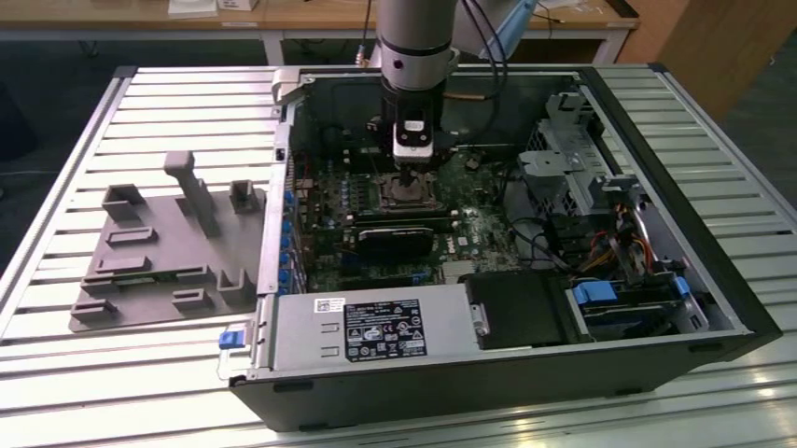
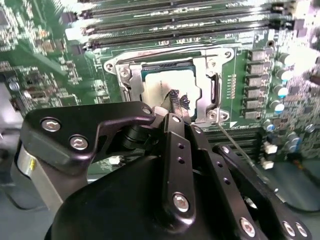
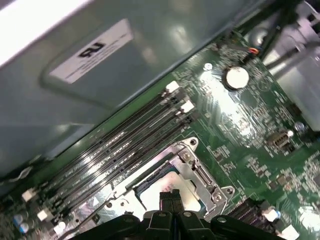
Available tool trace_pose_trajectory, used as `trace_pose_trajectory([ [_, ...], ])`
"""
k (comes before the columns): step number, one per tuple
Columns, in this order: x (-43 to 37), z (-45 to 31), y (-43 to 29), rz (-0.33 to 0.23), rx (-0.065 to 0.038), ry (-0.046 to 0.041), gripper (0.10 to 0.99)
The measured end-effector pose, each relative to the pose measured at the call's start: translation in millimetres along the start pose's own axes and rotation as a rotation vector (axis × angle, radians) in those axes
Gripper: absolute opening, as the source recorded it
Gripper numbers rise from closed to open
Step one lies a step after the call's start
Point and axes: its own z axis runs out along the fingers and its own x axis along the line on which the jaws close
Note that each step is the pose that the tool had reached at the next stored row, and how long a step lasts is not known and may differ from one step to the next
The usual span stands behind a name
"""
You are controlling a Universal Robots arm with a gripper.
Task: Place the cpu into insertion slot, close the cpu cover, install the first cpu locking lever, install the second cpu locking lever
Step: 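Close the cpu cover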
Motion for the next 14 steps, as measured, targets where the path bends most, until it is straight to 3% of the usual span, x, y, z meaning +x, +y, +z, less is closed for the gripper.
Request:
trace_pose_trajectory([
  [14,0.0,0.6,0.0,-0.253,-0.004,0.0072,0.106],
])
